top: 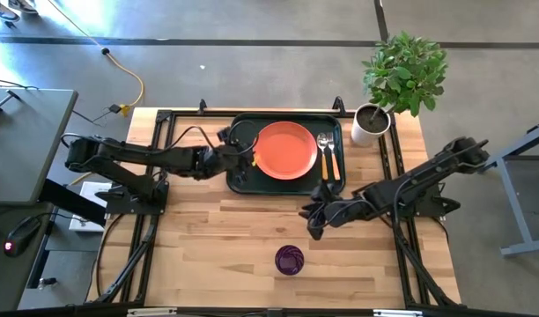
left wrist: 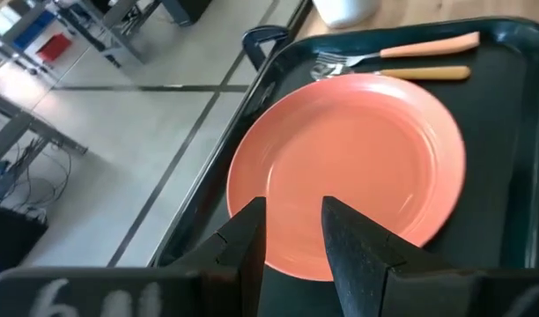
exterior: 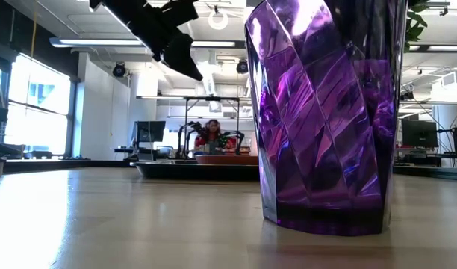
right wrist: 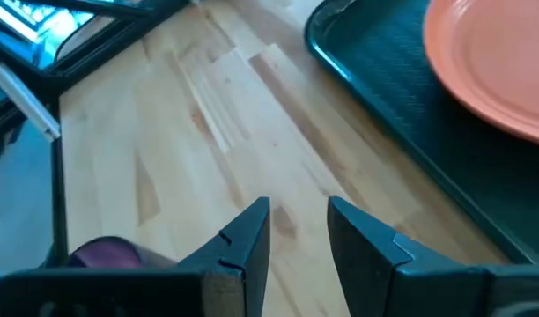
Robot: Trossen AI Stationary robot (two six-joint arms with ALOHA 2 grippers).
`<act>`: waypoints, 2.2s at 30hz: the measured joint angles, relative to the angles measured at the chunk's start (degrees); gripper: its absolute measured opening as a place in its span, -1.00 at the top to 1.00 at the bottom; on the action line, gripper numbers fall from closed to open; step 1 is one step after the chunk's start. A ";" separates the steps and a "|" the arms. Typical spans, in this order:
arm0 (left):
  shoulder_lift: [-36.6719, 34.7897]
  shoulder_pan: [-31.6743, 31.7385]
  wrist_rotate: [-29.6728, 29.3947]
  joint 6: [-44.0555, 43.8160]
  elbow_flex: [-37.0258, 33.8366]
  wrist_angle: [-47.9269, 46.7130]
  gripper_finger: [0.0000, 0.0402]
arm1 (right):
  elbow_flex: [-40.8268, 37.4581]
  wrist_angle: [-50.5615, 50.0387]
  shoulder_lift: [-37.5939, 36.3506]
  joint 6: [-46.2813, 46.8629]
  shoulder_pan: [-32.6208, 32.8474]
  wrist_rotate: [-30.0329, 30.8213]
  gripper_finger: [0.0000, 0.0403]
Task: Pick and place plate/cup/fork/spoon on tray
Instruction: Put the purple cup on the dark green tray to the top left of the orange plate
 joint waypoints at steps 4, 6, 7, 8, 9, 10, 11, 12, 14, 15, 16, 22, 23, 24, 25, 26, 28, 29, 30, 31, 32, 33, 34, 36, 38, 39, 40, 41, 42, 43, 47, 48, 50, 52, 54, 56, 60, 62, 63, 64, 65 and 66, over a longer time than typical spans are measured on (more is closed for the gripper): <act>0.00 0.38 0.00 -0.58 0.00 -1.21 0.48 | 3.64 -2.33 2.69 -0.84 0.00 -0.88 0.47; -0.28 0.38 -0.29 -0.59 0.00 -2.35 0.48 | 5.77 -4.70 4.71 -0.85 -0.01 -1.97 0.47; -0.63 0.38 -0.66 -0.71 0.00 -3.05 0.48 | 6.87 -6.01 5.79 -0.87 -0.02 -2.67 0.47; -0.78 0.38 -1.38 -1.03 0.00 -3.01 0.48 | 8.03 -7.17 6.97 -1.00 -0.02 -3.51 0.47; -0.79 0.38 -2.01 -1.34 0.02 -3.00 0.48 | 9.14 -8.61 7.98 -1.02 0.00 -4.09 0.47; -0.93 0.38 -2.62 -1.62 0.02 -3.52 0.48 | 10.25 -10.32 8.94 -1.05 0.00 -4.90 0.47; -1.32 0.38 -2.92 -2.03 -0.01 -4.28 0.48 | 11.51 -11.71 9.94 -1.16 0.00 -5.92 0.47; -1.70 0.38 -3.36 -2.48 -0.02 -4.41 0.48 | 12.67 -12.64 10.81 -1.73 -0.01 -6.98 0.47; -2.11 0.38 -3.64 -2.97 0.09 -4.49 0.48 | 14.83 -14.28 12.21 -2.77 0.00 -9.02 0.47; -2.55 0.38 -3.50 -3.14 0.03 -5.75 0.48 | 15.79 -14.53 12.77 -3.44 0.00 -9.89 0.47; -2.91 0.38 -3.56 -3.55 -0.04 -6.51 0.48 | 16.77 -14.45 13.28 -3.96 0.00 -10.61 0.47; -4.15 0.30 -2.83 -7.39 0.09 -6.84 0.48 | 21.00 -23.31 14.62 -7.55 0.00 -8.69 0.47; -4.17 0.32 -1.55 -8.57 0.07 -6.94 0.48 | 21.65 -26.19 14.61 -7.36 0.00 -6.89 0.47; -4.17 0.32 0.38 -9.53 -0.04 -6.32 0.48 | 22.21 -28.81 14.48 -6.74 0.03 -4.87 0.47; -3.80 0.34 3.42 -10.30 -0.03 -4.66 0.48 | 22.57 -32.09 14.16 -5.72 0.30 -2.90 0.47; -3.33 0.32 7.50 -10.55 0.07 -2.99 0.48 | 22.78 -35.64 13.71 -4.75 0.47 -0.78 0.47; -2.23 0.28 15.93 -9.99 0.03 -2.04 0.48 | 23.04 -40.02 12.77 -2.79 1.08 2.00 0.47; -1.38 0.10 20.19 -9.42 0.02 -0.70 0.48 | 23.04 -42.44 12.35 -1.71 1.58 3.01 0.47; -0.63 -0.16 23.65 -8.88 0.02 0.02 0.48 | 22.78 -44.48 11.86 -0.46 2.19 4.11 0.47; -0.09 -0.40 26.43 -8.42 0.00 0.13 0.48 | 22.09 -46.26 11.37 0.79 2.86 5.28 0.47; 0.57 -0.60 28.47 -7.87 -0.02 0.94 0.48 | 21.21 -48.05 10.82 2.06 3.48 6.40 0.47; 1.36 -0.99 29.81 -7.39 -0.02 2.39 0.48 | 19.97 -49.75 10.27 3.68 4.39 7.43 0.47; 2.08 -1.29 30.68 -7.10 -0.02 3.36 0.48 | 18.31 -51.10 9.48 5.65 5.13 8.55 0.47; 3.28 -1.69 31.22 -7.03 -0.04 5.59 0.48 | 14.24 -51.09 7.47 9.80 6.31 10.90 0.47; 4.39 -2.07 31.73 -6.86 -0.04 8.97 0.48 | 9.06 -49.60 4.77 13.92 7.33 11.98 0.47; 4.97 -2.17 32.33 -6.43 -0.02 10.45 0.48 | 6.25 -47.46 3.34 15.48 7.57 12.07 0.47; 5.46 -2.19 33.16 -5.80 -0.02 11.51 0.48 | 3.43 -44.96 1.81 16.73 7.79 11.98 0.47; 5.99 -2.22 34.01 -5.30 -0.02 12.55 0.48 | 0.27 -42.32 0.15 17.90 8.04 11.83 0.47; 6.46 -2.26 35.06 -5.02 -0.02 13.95 0.48 | -2.58 -39.63 -1.45 18.75 8.15 11.81 0.47; 6.78 -2.28 36.20 -5.02 -0.02 14.71 0.48 | -5.60 -36.00 -3.10 19.53 8.24 11.56 0.47; 8.74 -2.76 39.71 -5.80 -0.01 21.33 0.48 | -16.04 -23.25 -8.59 21.04 7.81 9.96 0.47; 9.80 -3.39 39.84 -5.98 0.44 23.45 0.48 | -18.10 -20.83 -9.56 21.08 7.55 9.95 0.47; 12.01 -5.07 39.97 -5.54 2.28 24.29 0.48 | -22.07 -16.53 -11.15 21.08 6.89 9.97 0.47; 15.21 -7.00 39.53 -5.40 5.54 23.76 0.48 | -25.26 -11.98 -11.98 21.07 5.88 10.08 0.47; 17.90 -8.45 38.75 -5.44 8.93 22.72 0.48 | -27.64 -7.90 -12.19 21.01 4.76 10.15 0.47; 20.62 -9.61 37.90 -5.46 12.90 21.42 0.48 | -29.49 -5.31 -12.11 20.67 4.01 10.05 0.47; 24.98 -11.61 36.51 -5.77 18.63 16.44 0.48 | -30.36 -4.81 -11.73 20.30 3.74 9.45 0.47; 26.04 -12.40 35.44 -6.61 20.08 12.87 0.48 | -30.36 -4.65 -11.72 19.11 3.74 9.18 0.47; 26.71 -12.75 35.21 -6.86 20.95 12.28 0.48 | -30.36 -4.61 -11.80 18.55 3.74 9.17 0.47; 27.20 -13.00 34.92 -7.09 21.65 11.40 0.48 | -30.36 -4.56 -11.94 18.21 3.74 9.21 0.47; 27.26 -13.18 34.73 -7.59 21.96 9.23 0.48 | -30.36 -4.22 -11.99 17.65 3.68 9.40 0.47; 27.43 -13.30 34.62 -8.32 22.41 7.31 0.48 | -30.36 -3.89 -11.99 17.15 3.52 9.90 0.47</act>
